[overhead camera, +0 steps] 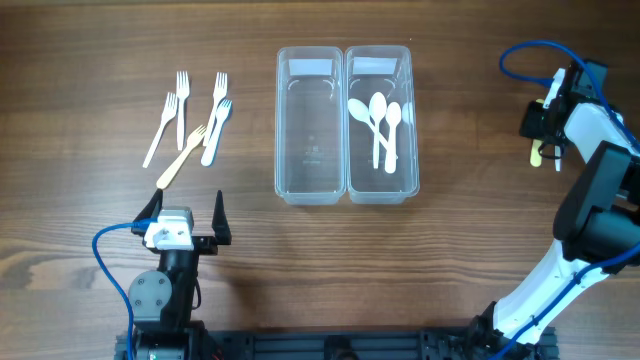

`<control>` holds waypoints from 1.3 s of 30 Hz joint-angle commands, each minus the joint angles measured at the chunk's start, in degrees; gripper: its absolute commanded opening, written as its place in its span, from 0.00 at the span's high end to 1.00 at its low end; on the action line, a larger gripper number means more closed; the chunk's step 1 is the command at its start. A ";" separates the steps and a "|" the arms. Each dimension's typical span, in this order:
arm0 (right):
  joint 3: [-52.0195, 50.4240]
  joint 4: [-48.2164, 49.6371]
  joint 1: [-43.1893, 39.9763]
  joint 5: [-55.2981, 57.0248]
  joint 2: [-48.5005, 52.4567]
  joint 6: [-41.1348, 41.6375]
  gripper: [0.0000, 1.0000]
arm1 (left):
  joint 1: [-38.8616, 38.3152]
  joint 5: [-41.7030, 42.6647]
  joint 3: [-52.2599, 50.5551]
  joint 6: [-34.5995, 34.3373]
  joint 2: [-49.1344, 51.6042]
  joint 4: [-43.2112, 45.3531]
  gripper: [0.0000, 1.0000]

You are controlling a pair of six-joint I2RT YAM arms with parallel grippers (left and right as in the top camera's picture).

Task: Pack container
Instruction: 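Position the right gripper over the yellow spoon and grasp it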

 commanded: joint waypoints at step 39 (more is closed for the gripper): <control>9.51 -4.17 -0.24 0.59 0.70 0.87 0.47 | 0.37 0.70 -0.42 1.29 -0.37 0.02 0.00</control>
